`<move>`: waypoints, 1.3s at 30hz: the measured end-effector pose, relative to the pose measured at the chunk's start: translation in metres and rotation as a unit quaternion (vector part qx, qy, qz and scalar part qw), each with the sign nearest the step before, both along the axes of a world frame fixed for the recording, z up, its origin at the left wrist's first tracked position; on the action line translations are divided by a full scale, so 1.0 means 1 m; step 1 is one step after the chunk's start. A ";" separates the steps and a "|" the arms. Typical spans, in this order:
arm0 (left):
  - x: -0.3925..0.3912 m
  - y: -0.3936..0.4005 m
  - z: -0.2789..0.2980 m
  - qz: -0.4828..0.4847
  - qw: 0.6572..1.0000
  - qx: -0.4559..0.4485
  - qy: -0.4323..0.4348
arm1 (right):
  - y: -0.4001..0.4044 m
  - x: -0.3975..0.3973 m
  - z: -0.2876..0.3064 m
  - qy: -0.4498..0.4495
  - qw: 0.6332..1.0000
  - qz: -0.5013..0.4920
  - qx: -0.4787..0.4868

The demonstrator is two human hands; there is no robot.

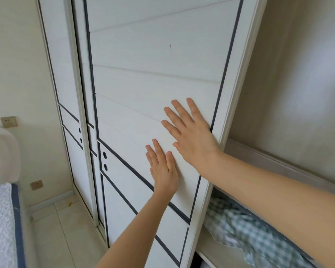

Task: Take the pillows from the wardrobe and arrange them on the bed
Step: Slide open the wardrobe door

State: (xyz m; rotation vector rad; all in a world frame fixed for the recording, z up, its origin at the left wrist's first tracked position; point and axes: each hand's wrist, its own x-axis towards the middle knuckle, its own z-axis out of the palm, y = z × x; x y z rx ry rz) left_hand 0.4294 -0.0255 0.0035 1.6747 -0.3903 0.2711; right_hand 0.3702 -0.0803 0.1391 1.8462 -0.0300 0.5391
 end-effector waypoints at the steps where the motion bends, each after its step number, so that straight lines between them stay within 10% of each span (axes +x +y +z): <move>1: 0.007 0.002 0.000 0.002 1.000 -0.005 0.001 | 0.003 0.008 0.000 0.001 1.000 0.000 -0.001; 39: 0.221 0.071 -0.030 0.058 0.996 0.015 -0.058 | 0.086 0.217 -0.013 0.015 0.999 0.015 -0.036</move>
